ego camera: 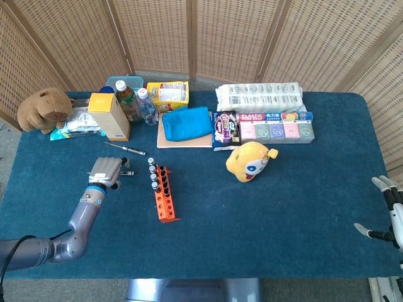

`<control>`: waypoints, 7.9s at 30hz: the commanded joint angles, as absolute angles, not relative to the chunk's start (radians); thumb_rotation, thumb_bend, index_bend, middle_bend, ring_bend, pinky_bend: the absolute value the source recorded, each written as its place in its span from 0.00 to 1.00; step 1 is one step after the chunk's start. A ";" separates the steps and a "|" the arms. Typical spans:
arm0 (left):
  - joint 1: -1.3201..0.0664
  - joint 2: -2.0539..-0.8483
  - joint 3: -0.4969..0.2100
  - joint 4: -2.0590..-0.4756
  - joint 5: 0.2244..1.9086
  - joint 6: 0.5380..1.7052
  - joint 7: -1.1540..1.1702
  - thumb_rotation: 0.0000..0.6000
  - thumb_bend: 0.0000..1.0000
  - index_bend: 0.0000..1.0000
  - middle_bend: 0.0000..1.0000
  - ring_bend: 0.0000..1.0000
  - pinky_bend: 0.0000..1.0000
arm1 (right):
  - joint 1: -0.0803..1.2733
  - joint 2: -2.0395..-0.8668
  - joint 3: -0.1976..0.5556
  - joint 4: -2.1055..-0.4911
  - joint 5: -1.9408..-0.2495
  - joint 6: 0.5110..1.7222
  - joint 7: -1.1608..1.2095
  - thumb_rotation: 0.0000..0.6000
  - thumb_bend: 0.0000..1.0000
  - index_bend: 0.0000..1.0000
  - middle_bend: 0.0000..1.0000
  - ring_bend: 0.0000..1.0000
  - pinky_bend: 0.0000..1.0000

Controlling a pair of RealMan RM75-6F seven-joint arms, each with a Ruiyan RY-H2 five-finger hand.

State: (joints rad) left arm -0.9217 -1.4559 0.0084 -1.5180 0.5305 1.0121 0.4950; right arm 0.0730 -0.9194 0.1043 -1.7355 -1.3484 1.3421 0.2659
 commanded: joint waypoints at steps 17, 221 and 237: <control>-0.888 -1.514 -0.033 -1.462 0.552 1.022 0.573 1.00 0.35 0.36 1.00 1.00 1.00 | 0.076 -0.916 0.102 -1.732 -1.351 1.333 0.280 1.00 0.00 0.09 0.05 0.01 0.00; -0.677 -0.646 -0.299 -2.356 0.861 0.858 0.240 1.00 0.38 0.57 1.00 1.00 1.00 | 0.078 -0.912 0.078 -1.752 -1.393 1.339 0.287 1.00 0.00 0.09 0.05 0.01 0.00; -0.805 -0.663 -0.304 -2.356 0.786 0.808 0.252 1.00 0.38 0.57 1.00 1.00 1.00 | 0.078 -0.908 0.083 -1.744 -1.379 1.337 0.304 1.00 0.00 0.09 0.05 0.01 0.00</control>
